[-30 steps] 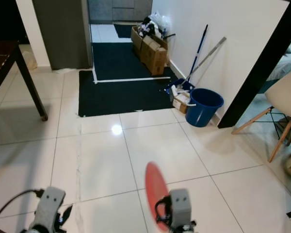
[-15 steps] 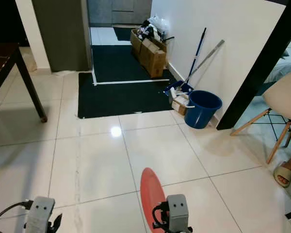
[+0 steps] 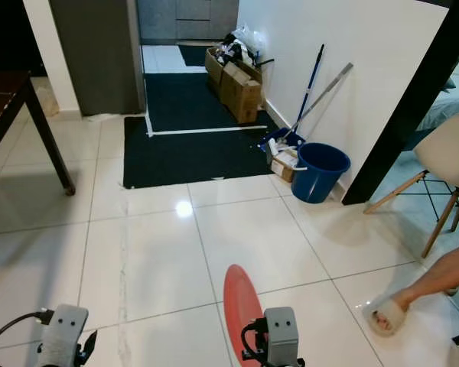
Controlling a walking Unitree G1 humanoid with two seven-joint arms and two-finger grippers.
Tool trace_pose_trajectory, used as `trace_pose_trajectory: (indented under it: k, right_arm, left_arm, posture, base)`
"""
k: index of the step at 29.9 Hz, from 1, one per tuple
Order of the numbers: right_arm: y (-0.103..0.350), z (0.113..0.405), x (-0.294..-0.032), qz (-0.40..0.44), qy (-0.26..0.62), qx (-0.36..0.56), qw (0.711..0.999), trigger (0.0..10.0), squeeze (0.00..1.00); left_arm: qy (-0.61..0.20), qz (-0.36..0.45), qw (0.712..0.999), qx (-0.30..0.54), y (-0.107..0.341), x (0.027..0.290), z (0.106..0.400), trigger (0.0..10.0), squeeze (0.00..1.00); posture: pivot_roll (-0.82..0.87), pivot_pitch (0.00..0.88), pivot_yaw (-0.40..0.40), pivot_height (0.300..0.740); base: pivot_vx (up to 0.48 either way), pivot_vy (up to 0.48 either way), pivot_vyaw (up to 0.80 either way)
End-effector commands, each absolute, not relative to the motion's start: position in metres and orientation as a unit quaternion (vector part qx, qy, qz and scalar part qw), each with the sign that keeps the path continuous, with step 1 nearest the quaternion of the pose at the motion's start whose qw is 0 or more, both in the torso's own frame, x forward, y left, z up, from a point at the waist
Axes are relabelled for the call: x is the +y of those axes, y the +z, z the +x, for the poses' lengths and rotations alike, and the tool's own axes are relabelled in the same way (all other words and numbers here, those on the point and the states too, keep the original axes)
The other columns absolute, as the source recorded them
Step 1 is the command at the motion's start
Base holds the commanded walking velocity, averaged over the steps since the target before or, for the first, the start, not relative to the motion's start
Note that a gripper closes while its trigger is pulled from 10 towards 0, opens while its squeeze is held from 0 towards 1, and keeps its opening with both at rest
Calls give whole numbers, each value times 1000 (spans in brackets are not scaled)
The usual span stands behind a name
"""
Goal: Setting the table
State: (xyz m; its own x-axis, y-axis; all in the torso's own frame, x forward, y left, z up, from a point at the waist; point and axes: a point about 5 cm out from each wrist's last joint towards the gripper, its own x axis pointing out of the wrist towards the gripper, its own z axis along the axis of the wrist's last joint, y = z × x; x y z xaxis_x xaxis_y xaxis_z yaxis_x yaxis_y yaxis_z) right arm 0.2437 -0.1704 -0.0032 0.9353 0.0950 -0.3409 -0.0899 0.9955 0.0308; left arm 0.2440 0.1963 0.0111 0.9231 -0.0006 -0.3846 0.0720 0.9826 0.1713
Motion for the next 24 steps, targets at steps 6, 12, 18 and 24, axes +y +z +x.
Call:
trace_pose_trajectory:
  k: [6, 12, 18, 24]
  right_arm:
    - [-6, 241, -175, 8, 39, 175, 984, 10000, 0]
    - [-6, 241, -175, 6, 41, 175, 984, 10000, 0]
    - [-6, 244, -173, 5, 47, 175, 983, 10000, 0]
    - [-5, 245, -172, 5, 48, 175, 983, 10000, 0]
  left_arm:
    - [-18, 94, 971, 220, 2, 195, 238, 10000, 0]
    - [-17, 99, 971, 218, 2, 195, 238, 10000, 0]
    - [-12, 104, 971, 215, 4, 198, 239, 10000, 0]
    - [-11, 105, 971, 214, 4, 199, 239, 10000, 0]
  posture:
    - [82, 82, 36, 740]
    - [94, 84, 32, 740]
    - [121, 89, 36, 740]
    - [130, 89, 33, 740]
  base:
    - [0, 0, 0]
    - [0, 0, 0]
    - [0, 0, 0]
    - [0, 0, 0]
